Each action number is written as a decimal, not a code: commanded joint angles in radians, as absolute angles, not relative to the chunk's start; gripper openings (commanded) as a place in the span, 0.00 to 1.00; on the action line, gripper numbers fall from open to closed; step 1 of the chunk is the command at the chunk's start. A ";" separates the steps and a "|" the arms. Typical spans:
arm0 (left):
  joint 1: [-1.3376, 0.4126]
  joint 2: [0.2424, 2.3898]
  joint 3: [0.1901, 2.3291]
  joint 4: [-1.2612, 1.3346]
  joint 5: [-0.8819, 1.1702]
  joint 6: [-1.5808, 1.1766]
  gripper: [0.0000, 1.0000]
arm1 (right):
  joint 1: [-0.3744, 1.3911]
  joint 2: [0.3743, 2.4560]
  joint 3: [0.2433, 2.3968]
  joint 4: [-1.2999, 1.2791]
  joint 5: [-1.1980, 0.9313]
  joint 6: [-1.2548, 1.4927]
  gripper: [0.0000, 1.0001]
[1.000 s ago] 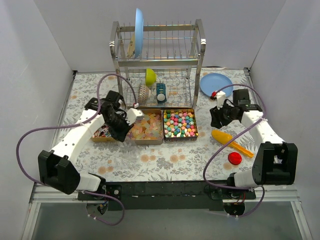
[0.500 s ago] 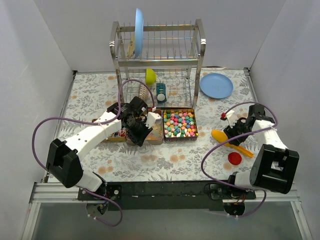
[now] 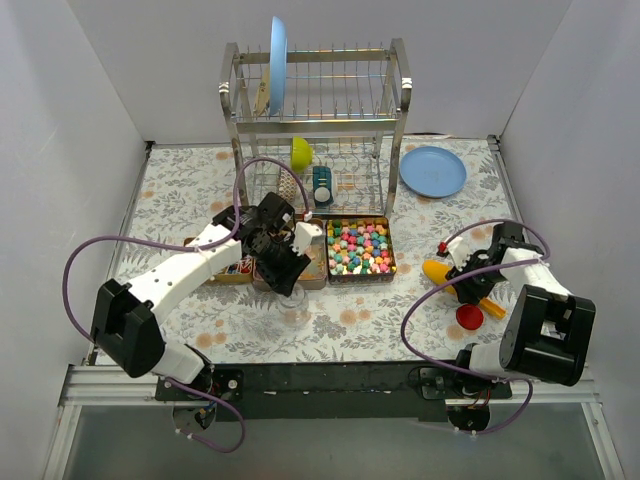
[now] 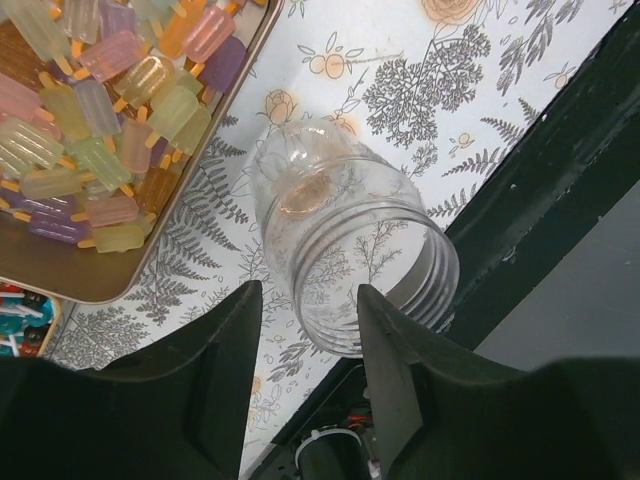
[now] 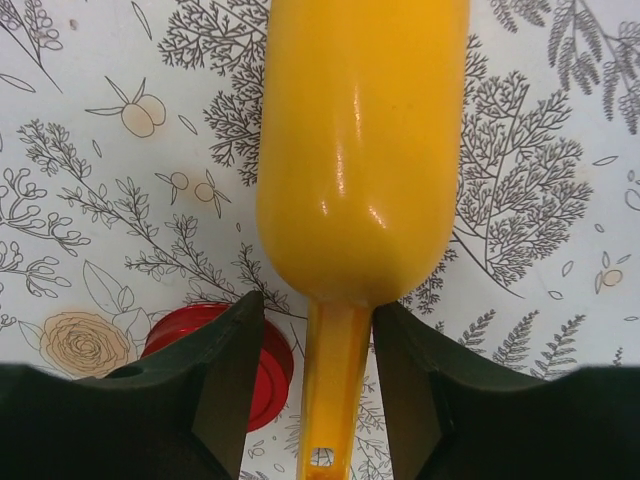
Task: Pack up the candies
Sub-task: Place the packing bottle at the center of the board, then pick up the spatula from the center of the board, then scoop the fake candies from the storage box.
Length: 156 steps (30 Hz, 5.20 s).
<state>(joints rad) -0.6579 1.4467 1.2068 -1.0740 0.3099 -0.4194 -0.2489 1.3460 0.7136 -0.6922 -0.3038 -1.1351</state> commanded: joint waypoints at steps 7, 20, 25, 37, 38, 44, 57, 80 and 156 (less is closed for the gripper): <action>-0.661 1.306 1.318 -1.017 0.345 -0.370 0.45 | -0.255 1.428 0.744 -0.693 -0.307 -1.173 0.17; -0.660 0.917 0.910 -0.396 0.472 -0.005 0.84 | -0.010 1.447 1.210 -1.304 -0.791 -1.289 0.01; -0.660 1.014 0.926 -0.330 0.509 0.073 0.61 | 0.223 1.411 1.221 -1.305 -0.847 -1.232 0.01; -0.660 1.046 0.868 -0.149 0.722 0.208 0.57 | 0.336 1.470 1.325 -1.296 -0.917 -1.146 0.01; -0.660 1.051 0.871 -0.146 0.730 0.215 0.56 | 0.339 1.473 1.325 -1.293 -0.917 -1.146 0.01; -0.661 1.104 0.900 -0.132 0.794 0.255 0.53 | 0.367 1.505 1.342 -1.270 -0.922 -1.131 0.01; -0.713 1.163 0.904 -0.086 0.819 0.307 0.43 | 0.426 1.555 1.379 -1.241 -0.927 -1.104 0.01; -0.713 1.201 1.015 -0.324 0.671 0.157 0.00 | 0.393 1.425 1.510 -1.036 -0.807 -0.744 0.47; -0.218 1.325 0.971 -0.480 0.684 -0.482 0.53 | 0.448 1.738 1.713 -1.161 0.116 -1.408 0.01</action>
<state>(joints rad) -0.2180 1.3983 0.9936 -0.4534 0.7292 -0.5262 0.4374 1.6905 1.6310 -1.1091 -0.0517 -1.3346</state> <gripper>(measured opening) 0.534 0.350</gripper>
